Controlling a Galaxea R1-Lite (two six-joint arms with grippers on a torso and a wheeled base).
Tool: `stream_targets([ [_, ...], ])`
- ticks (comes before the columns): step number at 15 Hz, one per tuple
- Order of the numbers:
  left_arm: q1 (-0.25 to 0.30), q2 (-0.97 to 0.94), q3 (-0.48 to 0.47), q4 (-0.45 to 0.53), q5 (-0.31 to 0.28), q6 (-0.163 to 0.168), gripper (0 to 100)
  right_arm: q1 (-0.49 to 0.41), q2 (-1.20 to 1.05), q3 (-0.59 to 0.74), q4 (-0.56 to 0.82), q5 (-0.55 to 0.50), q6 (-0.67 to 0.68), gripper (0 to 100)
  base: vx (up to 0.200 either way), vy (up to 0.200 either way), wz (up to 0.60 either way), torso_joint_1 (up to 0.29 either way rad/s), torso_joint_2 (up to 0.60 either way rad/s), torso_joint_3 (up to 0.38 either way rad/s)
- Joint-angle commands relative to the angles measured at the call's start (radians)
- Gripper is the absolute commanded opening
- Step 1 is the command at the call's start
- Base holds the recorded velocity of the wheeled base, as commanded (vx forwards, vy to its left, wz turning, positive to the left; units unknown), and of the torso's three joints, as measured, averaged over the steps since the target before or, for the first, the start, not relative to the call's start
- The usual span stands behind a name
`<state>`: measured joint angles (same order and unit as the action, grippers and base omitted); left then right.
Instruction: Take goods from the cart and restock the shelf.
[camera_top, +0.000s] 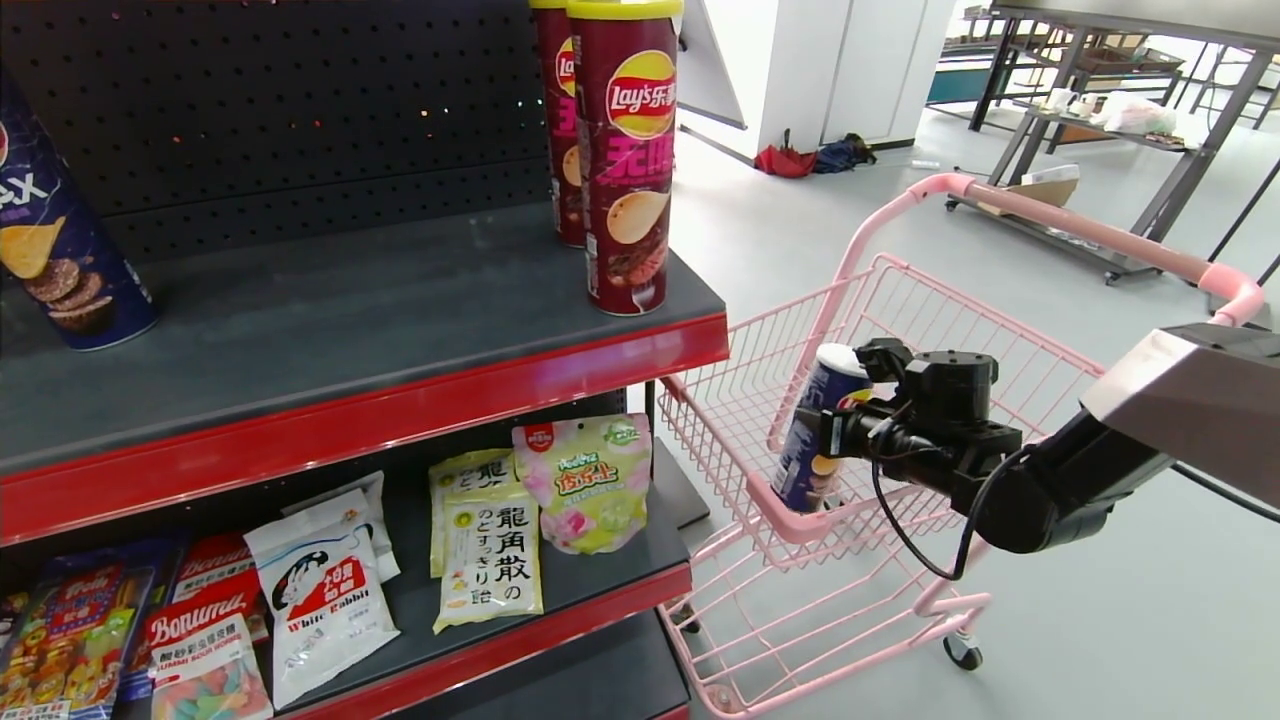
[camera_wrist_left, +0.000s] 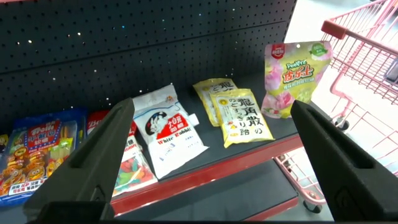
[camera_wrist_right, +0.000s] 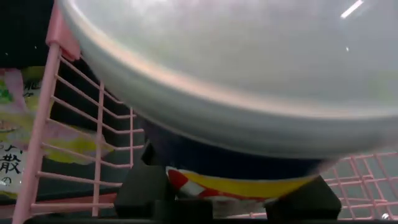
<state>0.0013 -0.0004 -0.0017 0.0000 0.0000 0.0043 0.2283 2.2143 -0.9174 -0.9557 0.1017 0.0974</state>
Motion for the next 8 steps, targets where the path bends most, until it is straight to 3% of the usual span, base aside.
stream_targets([
  [1, 0.0, 0.0, 0.0, 0.0, 0.0, 0.0, 100, -0.01, -0.07, -0.063, 0.006, -0.002, -0.004, 0, 0.0, 0.0, 0.0, 0.0, 0.0, 0.0],
  [3, 0.0, 0.0, 0.0, 0.0, 0.0, 0.0, 100, -0.032, -0.177, -0.176, 0.143, -0.017, -0.022, 0, 0.0, 0.0, 0.0, 0.0, 0.0, 0.0],
  [5, 0.0, 0.0, 0.0, 0.0, 0.0, 0.0, 100, -0.047, -0.35, -0.281, 0.397, -0.082, -0.027, 0, 0.0, 0.0, 0.0, 0.0, 0.0, 0.0],
  [8, 0.0, 0.0, 0.0, 0.0, -0.002, -0.001, 100, -0.04, -0.688, -0.19, 0.675, -0.293, -0.094, 0, 0.0, 0.0, 0.0, 0.0, 0.0, 0.0],
])
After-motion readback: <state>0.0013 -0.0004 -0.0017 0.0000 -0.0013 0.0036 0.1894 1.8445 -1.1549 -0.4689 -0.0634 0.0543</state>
